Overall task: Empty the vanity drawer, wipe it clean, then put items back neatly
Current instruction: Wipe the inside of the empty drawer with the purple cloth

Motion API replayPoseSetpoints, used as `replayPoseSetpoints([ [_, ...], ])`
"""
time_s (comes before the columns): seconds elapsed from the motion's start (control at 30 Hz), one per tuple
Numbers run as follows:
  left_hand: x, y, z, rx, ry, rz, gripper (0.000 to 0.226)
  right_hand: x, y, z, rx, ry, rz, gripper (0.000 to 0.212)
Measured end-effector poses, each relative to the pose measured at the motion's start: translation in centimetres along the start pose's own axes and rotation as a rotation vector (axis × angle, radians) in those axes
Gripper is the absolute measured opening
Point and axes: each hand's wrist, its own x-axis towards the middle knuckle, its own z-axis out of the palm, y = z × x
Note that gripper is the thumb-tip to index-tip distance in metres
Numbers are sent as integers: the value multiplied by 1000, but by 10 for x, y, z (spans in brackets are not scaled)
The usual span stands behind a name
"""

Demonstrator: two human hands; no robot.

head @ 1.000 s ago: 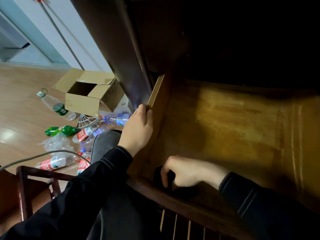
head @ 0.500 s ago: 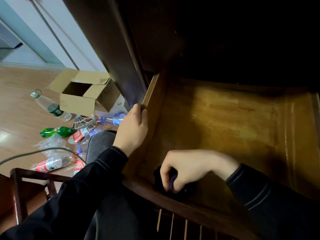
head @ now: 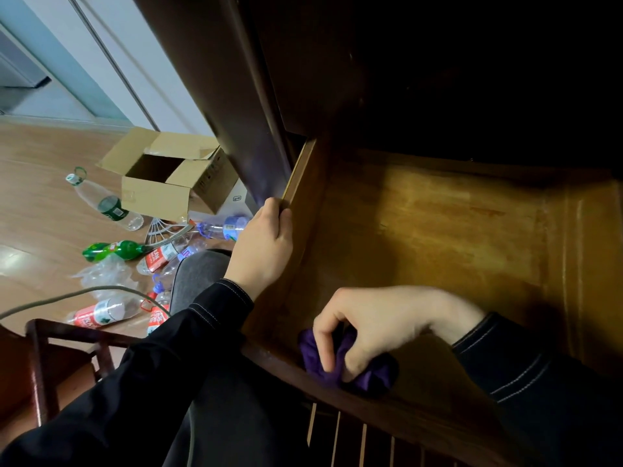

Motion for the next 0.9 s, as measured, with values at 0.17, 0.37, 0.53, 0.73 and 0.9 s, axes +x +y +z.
replayPoseSetpoints([
  [0.17,-1,2,0,-22,-6,-11,20,17,-2,10,-142,47,129,16],
  [0.37,-1,2,0,-4,-3,-14,21,-4,-1,5,-92,13,85,18],
  [0.53,-2,3,-1,0,-12,-18,22,16,1,14,-228,5,234,16],
  [0.73,-1,3,-2,-3,-23,-25,26,-11,4,4,-111,-38,171,21],
  [0.9,-2,5,-2,4,-30,-49,25,12,7,15,-244,-58,272,19],
])
